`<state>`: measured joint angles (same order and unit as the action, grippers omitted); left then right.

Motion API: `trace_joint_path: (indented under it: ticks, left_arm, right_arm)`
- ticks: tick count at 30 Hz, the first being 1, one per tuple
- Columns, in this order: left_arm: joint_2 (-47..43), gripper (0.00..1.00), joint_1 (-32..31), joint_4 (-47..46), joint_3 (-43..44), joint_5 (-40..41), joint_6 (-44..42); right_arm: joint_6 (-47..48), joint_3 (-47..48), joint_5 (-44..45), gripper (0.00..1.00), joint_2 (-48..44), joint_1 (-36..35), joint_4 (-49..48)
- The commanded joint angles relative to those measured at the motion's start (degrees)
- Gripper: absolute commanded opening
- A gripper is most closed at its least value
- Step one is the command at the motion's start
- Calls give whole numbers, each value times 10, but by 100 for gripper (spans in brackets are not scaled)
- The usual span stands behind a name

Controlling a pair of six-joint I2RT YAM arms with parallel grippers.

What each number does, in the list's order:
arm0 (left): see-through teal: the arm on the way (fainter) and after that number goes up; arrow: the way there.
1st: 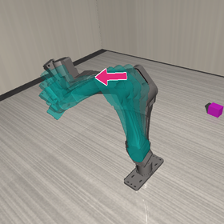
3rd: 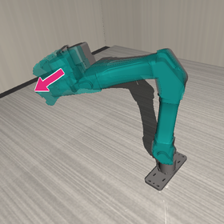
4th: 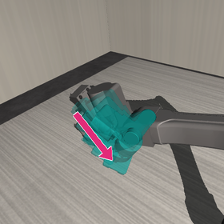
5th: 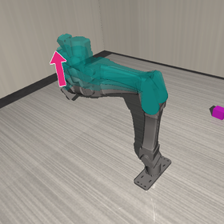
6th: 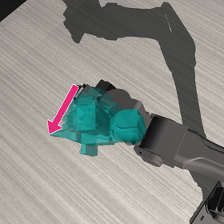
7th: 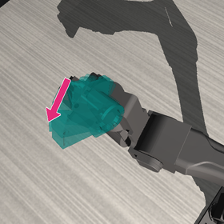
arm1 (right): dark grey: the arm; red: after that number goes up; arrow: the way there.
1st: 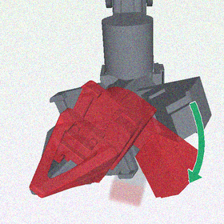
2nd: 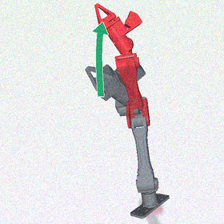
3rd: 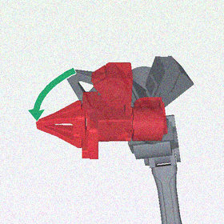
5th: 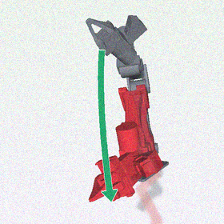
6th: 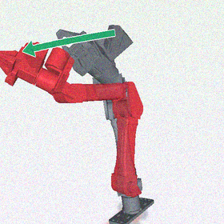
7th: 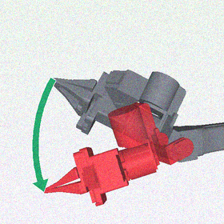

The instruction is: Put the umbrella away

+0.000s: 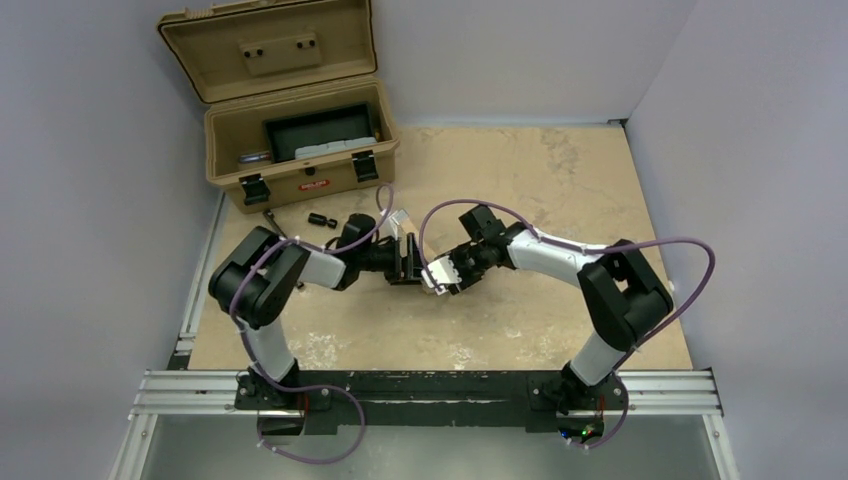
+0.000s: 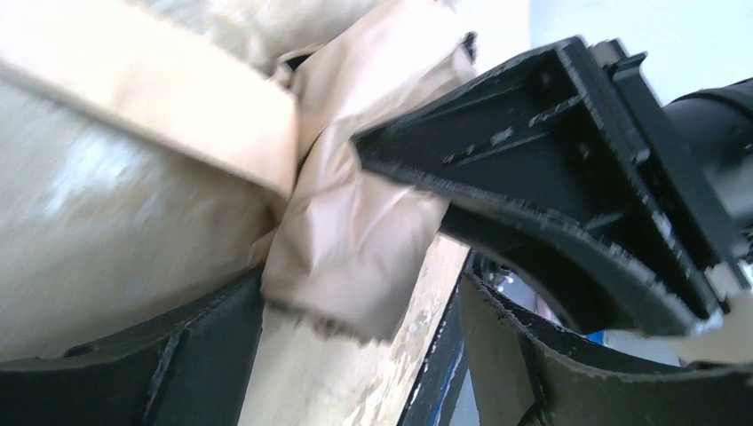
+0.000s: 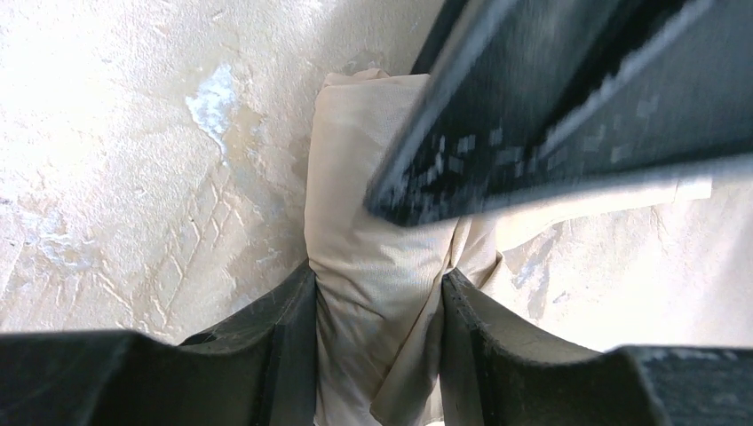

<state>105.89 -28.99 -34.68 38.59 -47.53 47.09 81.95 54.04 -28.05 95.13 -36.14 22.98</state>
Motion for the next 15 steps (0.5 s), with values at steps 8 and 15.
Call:
trace_joint_path:
  ticks: [8,15]
  left_arm:
    - [-270,78,18,203,-119,282,-56]
    - [-292,66,18,243,-106,359,27]
  right_arm:
    - [-25,-10,-34,6,60,3,195]
    - [-25,4,-46,6,72,-8,204]
